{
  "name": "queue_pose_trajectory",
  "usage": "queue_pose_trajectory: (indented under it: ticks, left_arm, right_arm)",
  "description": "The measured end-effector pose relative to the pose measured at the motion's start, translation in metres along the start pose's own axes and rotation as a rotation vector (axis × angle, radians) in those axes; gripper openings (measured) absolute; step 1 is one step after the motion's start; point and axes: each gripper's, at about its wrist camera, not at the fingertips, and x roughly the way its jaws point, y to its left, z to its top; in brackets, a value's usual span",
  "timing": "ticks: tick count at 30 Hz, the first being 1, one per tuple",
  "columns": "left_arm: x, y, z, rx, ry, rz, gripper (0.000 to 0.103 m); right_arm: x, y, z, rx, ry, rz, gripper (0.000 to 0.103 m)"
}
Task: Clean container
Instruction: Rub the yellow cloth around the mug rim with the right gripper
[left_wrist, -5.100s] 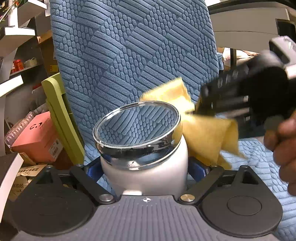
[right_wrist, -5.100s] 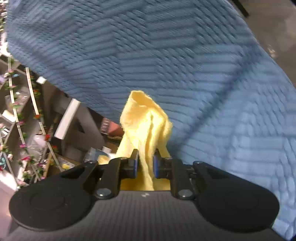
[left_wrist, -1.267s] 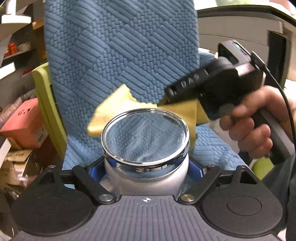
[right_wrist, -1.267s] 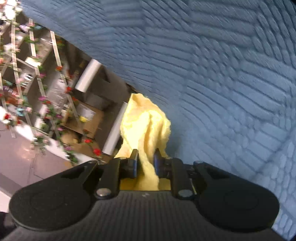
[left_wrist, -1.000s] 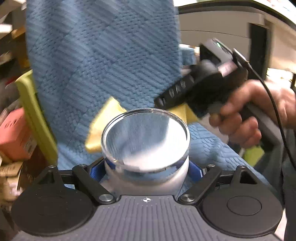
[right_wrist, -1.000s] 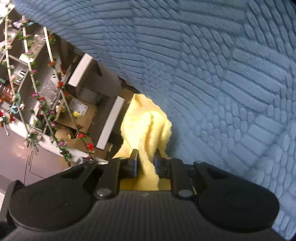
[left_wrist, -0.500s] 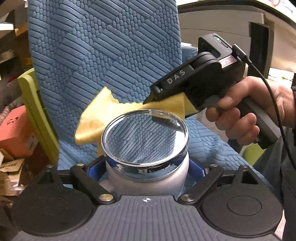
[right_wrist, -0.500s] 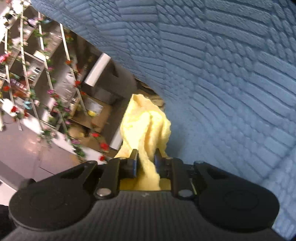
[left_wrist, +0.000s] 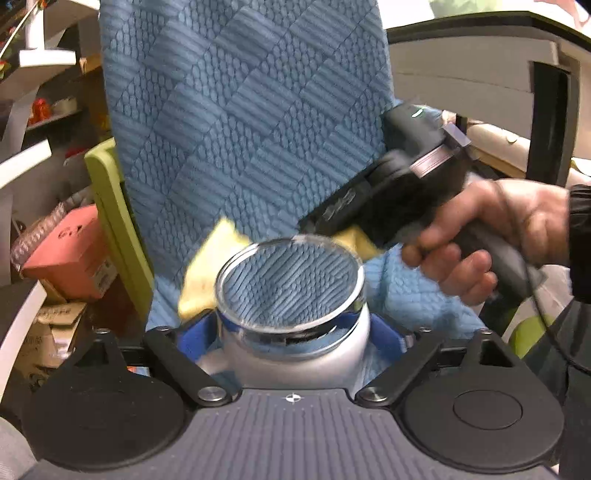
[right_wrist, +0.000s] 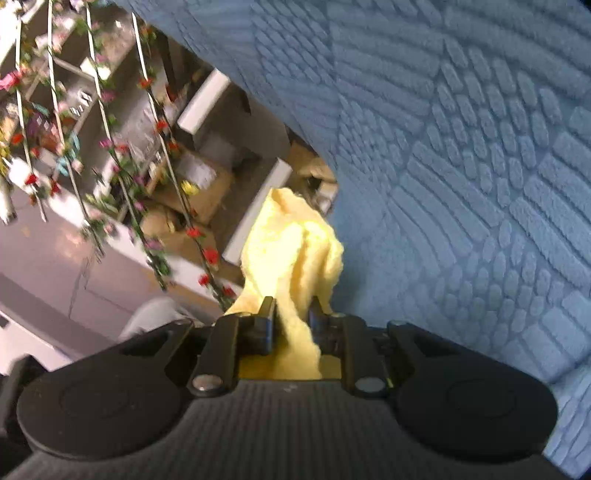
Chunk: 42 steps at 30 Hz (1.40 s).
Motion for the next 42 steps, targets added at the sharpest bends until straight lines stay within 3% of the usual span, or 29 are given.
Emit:
queue_pose_trajectory:
  ticks: [3, 7, 10, 13, 17, 20, 24, 28, 30, 36, 42]
  left_arm:
    - [0.003, 0.002, 0.000, -0.003, 0.000, 0.000, 0.088]
    - [0.001, 0.003, -0.002, 0.008, -0.002, -0.011, 0.088]
    - [0.001, 0.005, -0.005, 0.032, -0.007, -0.035, 0.088]
    - [0.002, 0.007, -0.004, 0.042, -0.007, -0.049, 0.088]
    - [0.003, 0.010, -0.006, 0.053, -0.012, -0.067, 0.089]
    - [0.003, 0.010, -0.007, 0.061, -0.016, -0.070, 0.089]
    - [0.003, 0.012, -0.008, 0.065, -0.022, -0.074, 0.089]
    - [0.002, 0.012, -0.010, 0.064, -0.034, -0.074, 0.089]
    - [0.002, 0.012, -0.010, 0.064, -0.036, -0.074, 0.089]
    - [0.002, 0.011, -0.010, 0.062, -0.039, -0.069, 0.089]
    - [0.003, 0.010, -0.011, 0.051, -0.047, -0.054, 0.089]
  right_arm:
    - [0.006, -0.002, 0.006, -0.023, 0.033, 0.012, 0.019]
    - [0.005, 0.006, 0.012, -0.047, 0.023, 0.119, 0.019]
    - [0.017, -0.007, 0.013, -0.012, 0.069, 0.110, 0.019]
    - [0.027, -0.015, 0.013, -0.015, 0.119, 0.038, 0.019]
    - [0.022, -0.008, 0.018, 0.006, 0.069, 0.147, 0.019]
    - [0.021, -0.009, 0.016, 0.021, 0.070, 0.167, 0.019]
    - [0.025, -0.033, 0.006, 0.098, 0.102, 0.080, 0.019]
    - [0.018, -0.023, 0.005, 0.116, 0.046, 0.125, 0.019]
    - [0.008, -0.024, 0.005, 0.164, -0.009, 0.208, 0.019]
    - [0.015, -0.047, -0.017, 0.281, 0.012, 0.070, 0.018]
    - [-0.011, -0.021, -0.024, 0.302, -0.137, 0.154, 0.019]
